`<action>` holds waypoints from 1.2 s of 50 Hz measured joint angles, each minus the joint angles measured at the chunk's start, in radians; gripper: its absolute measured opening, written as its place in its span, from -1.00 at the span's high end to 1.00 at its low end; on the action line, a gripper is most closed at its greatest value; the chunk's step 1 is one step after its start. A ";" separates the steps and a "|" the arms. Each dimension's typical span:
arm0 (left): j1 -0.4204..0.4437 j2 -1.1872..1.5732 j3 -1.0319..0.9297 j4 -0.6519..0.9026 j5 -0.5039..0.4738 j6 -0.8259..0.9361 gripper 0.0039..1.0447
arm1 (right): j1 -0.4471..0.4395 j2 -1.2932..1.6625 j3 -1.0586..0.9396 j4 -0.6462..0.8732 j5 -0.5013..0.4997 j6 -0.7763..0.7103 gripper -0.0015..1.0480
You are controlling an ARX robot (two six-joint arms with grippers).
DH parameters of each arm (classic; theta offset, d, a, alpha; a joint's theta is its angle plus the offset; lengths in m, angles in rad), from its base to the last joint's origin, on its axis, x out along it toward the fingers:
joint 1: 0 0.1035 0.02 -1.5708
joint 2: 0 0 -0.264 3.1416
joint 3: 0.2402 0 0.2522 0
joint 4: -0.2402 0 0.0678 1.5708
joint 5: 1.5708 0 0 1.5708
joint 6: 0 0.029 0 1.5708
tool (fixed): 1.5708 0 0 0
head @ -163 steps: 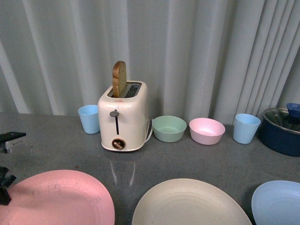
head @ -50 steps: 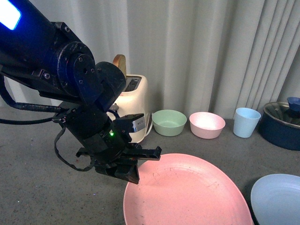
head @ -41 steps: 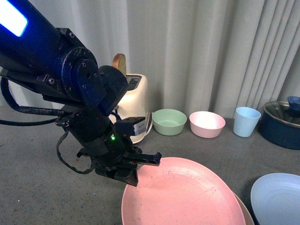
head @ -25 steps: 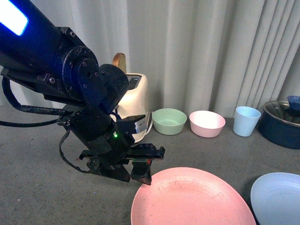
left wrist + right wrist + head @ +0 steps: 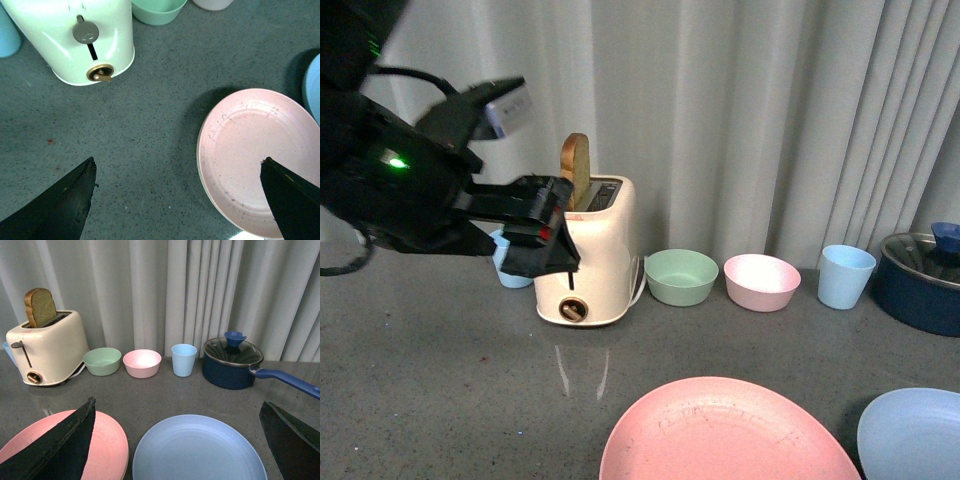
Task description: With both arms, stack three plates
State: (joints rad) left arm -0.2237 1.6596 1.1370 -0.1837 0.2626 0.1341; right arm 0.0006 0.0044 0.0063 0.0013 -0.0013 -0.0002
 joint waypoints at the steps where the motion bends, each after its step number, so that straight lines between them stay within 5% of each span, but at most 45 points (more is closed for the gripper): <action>1: 0.001 -0.039 -0.029 0.006 0.003 0.003 -0.87 | 0.000 0.000 0.000 0.000 0.000 0.000 -0.86; 14: 0.047 -0.499 -0.305 -0.009 0.029 0.038 -0.86 | 0.000 0.000 0.000 0.000 0.000 0.000 -0.86; 16: 0.043 -0.573 -0.407 0.193 -0.156 -0.010 -0.70 | 0.000 0.000 0.000 0.000 0.000 0.000 -0.86; 21: 0.080 -0.682 -0.584 0.515 -0.357 -0.074 -0.39 | 0.000 0.000 0.000 0.000 0.000 0.000 -0.86; 26: 0.121 -0.785 -0.726 0.665 -0.372 -0.114 0.06 | 0.000 0.000 0.000 0.000 0.000 0.000 -0.86; 36: 0.192 -0.896 -0.894 0.694 -0.270 -0.125 0.92 | 0.000 0.000 0.000 0.000 0.000 0.000 -0.86; 60: 0.222 -1.164 -1.069 0.606 -0.263 -0.134 0.94 | 0.000 0.000 0.000 0.000 0.000 0.000 -0.86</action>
State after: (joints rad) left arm -0.0013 0.4957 0.0685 0.4225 -0.0002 -0.0002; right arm 0.0006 0.0044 0.0063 0.0013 -0.0013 -0.0002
